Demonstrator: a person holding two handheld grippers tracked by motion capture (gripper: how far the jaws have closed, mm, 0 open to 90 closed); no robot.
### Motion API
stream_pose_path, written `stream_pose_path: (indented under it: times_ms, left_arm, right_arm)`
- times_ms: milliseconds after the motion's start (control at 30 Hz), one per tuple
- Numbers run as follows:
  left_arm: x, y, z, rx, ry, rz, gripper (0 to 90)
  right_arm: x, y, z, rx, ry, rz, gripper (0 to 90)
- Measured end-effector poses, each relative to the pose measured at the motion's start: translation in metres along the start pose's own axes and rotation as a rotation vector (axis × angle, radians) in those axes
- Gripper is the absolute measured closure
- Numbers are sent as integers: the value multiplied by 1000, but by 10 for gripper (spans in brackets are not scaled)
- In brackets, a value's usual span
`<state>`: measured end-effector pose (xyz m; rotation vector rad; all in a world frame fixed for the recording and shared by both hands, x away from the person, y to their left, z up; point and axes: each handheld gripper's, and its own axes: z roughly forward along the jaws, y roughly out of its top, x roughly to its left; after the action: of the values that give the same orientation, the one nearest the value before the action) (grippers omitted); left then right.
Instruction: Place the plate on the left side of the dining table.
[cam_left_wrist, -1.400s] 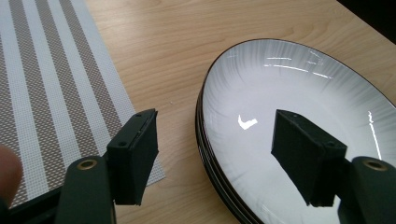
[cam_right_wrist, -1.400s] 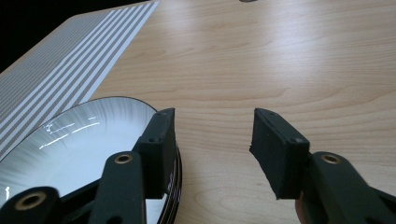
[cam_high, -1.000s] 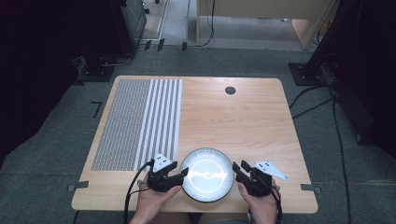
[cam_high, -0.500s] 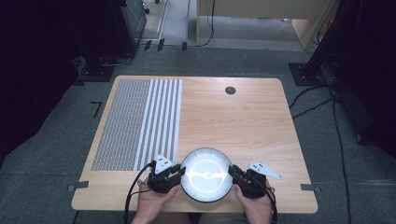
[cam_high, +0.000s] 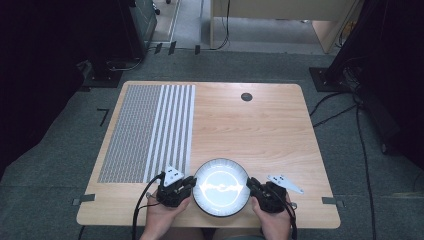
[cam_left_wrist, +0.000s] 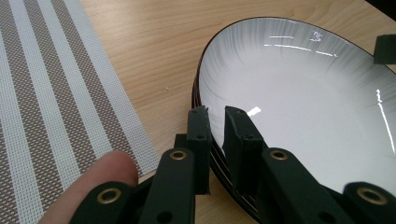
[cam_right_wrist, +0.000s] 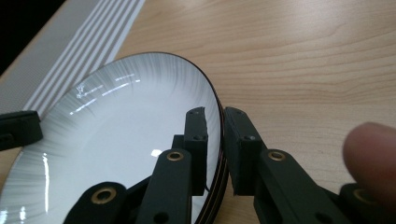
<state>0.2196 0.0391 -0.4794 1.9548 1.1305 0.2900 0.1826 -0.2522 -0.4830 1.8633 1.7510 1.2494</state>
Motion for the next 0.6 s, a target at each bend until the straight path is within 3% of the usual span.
stream_pose_path:
  times_ms: [167,467,600]
  left_arm:
    - [0,0,1,3,1,0,811]
    - [-1,-1,2,3,5,-5,802]
    - [0,-1,2,2,3,-5,797]
  right_arm:
    - [1,-2,2,0,-33,-10,862]
    - [4,-4,3,-11,-56,-34,873]
    - [4,-4,3,-14,-59,-5,881]
